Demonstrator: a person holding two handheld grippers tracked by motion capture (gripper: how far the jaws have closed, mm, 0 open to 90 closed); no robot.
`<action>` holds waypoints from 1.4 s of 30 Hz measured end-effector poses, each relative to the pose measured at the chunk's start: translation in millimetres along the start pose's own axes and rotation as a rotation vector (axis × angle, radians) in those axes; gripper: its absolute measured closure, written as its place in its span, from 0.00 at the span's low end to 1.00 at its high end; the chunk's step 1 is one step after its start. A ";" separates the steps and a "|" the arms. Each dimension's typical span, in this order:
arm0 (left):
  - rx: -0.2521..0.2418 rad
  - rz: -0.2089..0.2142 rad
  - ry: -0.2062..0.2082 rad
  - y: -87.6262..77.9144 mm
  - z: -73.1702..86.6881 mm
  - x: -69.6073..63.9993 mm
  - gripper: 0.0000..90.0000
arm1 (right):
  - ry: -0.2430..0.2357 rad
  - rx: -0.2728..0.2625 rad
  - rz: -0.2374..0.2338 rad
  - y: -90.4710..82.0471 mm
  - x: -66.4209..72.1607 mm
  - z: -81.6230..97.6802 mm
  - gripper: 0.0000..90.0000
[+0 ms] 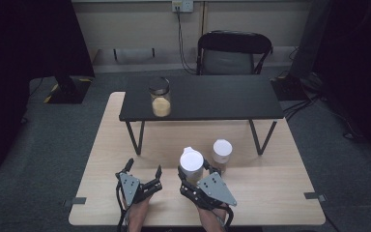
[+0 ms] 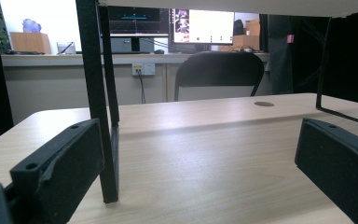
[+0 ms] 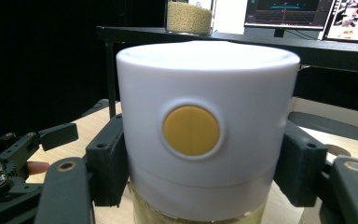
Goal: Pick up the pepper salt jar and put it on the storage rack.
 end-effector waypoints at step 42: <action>0.002 0.000 0.000 0.0 0.1 0.0 0.01 | 0.006 -0.005 -0.012 35.1 -19.9 -42.0 0.34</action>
Point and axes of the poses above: each handheld gripper's, and its own axes: y roughly forward along the jaws, z roughly out of its underside, x roughly to its left, the point moved 8 cm from there along y, roughly forward along the jaws, and after that the axes turned 7 degrees about -x, right-handed, at the moved point
